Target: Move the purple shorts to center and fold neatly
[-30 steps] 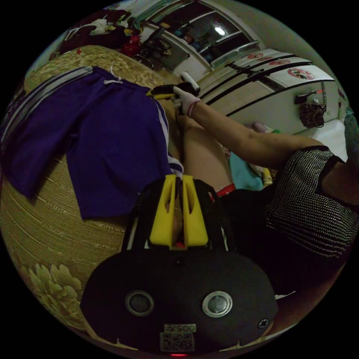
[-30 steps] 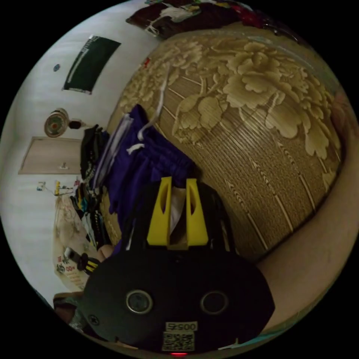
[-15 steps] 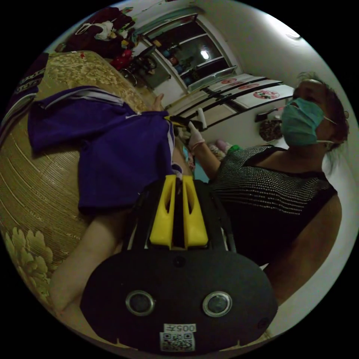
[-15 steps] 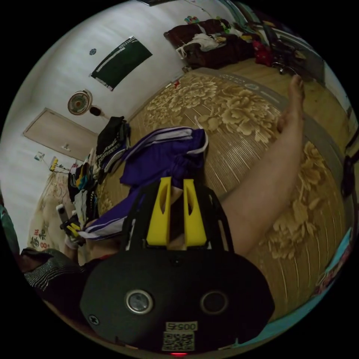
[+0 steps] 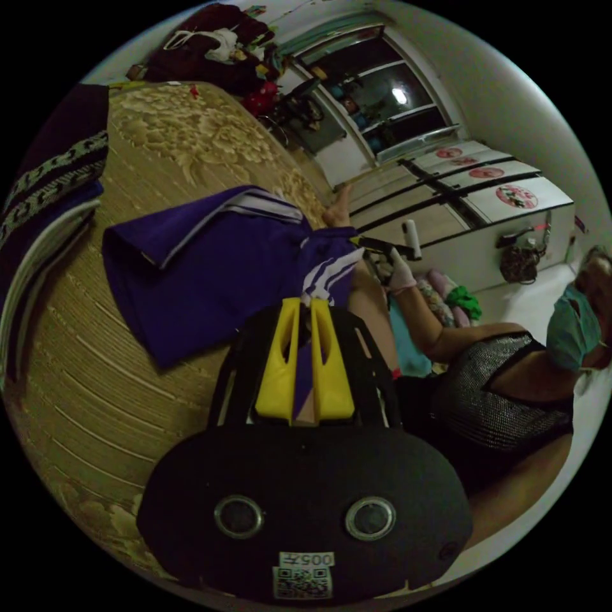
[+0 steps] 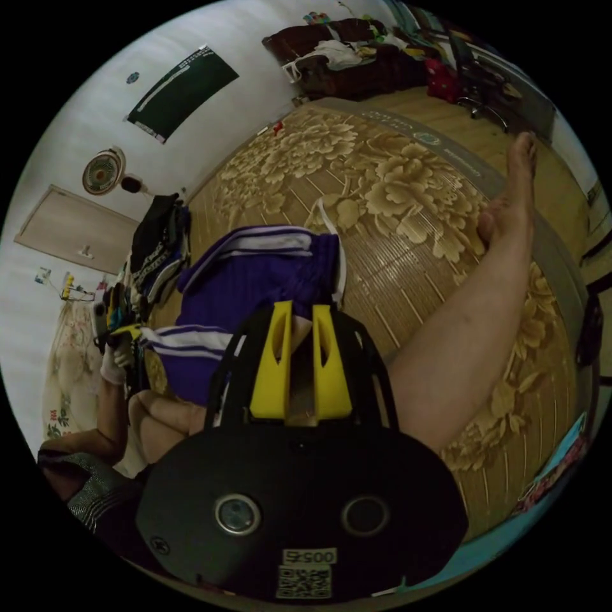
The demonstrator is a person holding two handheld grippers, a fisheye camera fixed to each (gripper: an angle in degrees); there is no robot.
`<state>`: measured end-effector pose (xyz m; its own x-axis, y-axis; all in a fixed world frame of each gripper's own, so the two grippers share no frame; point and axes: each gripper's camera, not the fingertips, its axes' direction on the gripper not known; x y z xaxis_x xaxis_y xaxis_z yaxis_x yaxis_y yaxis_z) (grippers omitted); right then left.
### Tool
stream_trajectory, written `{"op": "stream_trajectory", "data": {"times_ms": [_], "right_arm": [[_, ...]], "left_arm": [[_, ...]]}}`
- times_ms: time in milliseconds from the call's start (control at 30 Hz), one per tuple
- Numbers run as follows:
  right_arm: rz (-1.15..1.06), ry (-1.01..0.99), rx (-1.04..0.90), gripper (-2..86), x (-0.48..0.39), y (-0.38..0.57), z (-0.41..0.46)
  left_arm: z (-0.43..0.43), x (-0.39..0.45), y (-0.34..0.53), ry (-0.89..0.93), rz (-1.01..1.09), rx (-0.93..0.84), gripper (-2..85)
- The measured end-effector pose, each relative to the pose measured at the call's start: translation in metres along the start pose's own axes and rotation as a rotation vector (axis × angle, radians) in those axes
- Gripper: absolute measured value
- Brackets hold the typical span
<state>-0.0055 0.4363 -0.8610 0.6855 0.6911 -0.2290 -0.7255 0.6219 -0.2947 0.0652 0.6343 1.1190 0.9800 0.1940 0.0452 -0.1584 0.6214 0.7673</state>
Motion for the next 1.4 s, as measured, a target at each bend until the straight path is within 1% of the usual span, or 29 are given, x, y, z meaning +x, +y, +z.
{"op": "stream_trajectory", "data": {"times_ms": [133,333,400,467,533,600,700,767,867,933,1033,1067,1100,1133,1167,1200,1267,1333,1367,1400], "right_arm": [[0.037,-0.062,0.018,1.4,0.008,-0.025,0.006],[0.026,-0.024,-0.04,1.5,0.001,-0.06,0.039],[0.02,-0.017,-0.049,1.5,-0.002,-0.069,0.046],[0.0,-0.013,-0.058,1.5,-0.006,-0.082,0.051],[-0.018,-0.008,-0.057,1.4,-0.01,-0.09,0.053],[-0.034,-0.008,-0.052,1.4,-0.013,-0.097,0.053],[-0.049,-0.017,-0.023,1.5,-0.016,-0.102,0.05],[-0.051,-0.022,-0.006,1.5,-0.015,-0.106,0.05],[-0.04,-0.044,-0.02,1.6,-0.01,-0.116,0.062],[-0.04,-0.048,-0.021,1.7,-0.008,-0.124,0.072],[-0.021,-0.084,-0.03,2.3,-0.003,-0.141,0.092],[0.008,-0.129,-0.04,2.6,0.002,-0.147,0.099],[0.017,-0.155,-0.041,2.8,0.004,-0.148,0.1],[0.023,-0.202,-0.028,3.3,0.009,-0.15,0.1],[0.014,-0.227,-0.004,3.8,0.012,-0.149,0.097],[0.008,-0.226,0.007,4.1,0.013,-0.147,0.095],[-0.023,-0.207,0.041,5.3,0.016,-0.138,0.09],[-0.049,-0.216,0.083,7.1,0.018,-0.131,0.086],[-0.061,-0.231,0.116,8.8,0.019,-0.127,0.083],[-0.067,-0.249,0.133,9.1,0.02,-0.126,0.081]], "left_arm": [[-0.017,-0.014,-0.036,-0.034,-0.017,0.036,4.3],[0.005,-0.065,-0.092,-0.086,-0.186,-0.155,4.3],[0.019,-0.079,-0.114,-0.168,-0.226,-0.234,4.3],[0.023,-0.084,-0.132,-0.255,-0.239,-0.266,4.3],[0.014,-0.084,-0.15,-0.329,-0.24,-0.202,4.3],[-0.011,-0.073,-0.171,-0.411,-0.234,-0.032,4.2],[-0.041,-0.043,-0.187,-0.503,-0.156,0.135,4.2],[-0.047,-0.028,-0.195,-0.56,-0.1,0.156,4.2],[-0.043,-0.028,-0.207,-0.636,-0.086,0.09,4.2],[-0.038,-0.039,-0.212,-0.659,-0.116,0.062,4.3],[-0.037,-0.062,-0.217,-0.647,-0.229,0.047,5.0],[-0.041,-0.069,-0.215,-0.625,-0.282,0.07,5.3],[-0.047,-0.07,-0.212,-0.566,-0.301,0.115,5.6],[-0.05,-0.068,-0.21,-0.544,-0.299,0.144,5.6],[-0.058,-0.06,-0.203,-0.543,-0.288,0.214,5.7],[-0.066,-0.049,-0.194,-0.577,-0.27,0.28,5.0],[-0.073,-0.032,-0.178,-0.661,-0.248,0.348,4.2],[-0.073,-0.021,-0.166,-0.733,-0.226,0.352,3.1],[-0.069,-0.015,-0.159,-0.748,-0.198,0.331,2.2],[-0.061,-0.012,-0.154,-0.726,-0.157,0.295,1.3]]}}
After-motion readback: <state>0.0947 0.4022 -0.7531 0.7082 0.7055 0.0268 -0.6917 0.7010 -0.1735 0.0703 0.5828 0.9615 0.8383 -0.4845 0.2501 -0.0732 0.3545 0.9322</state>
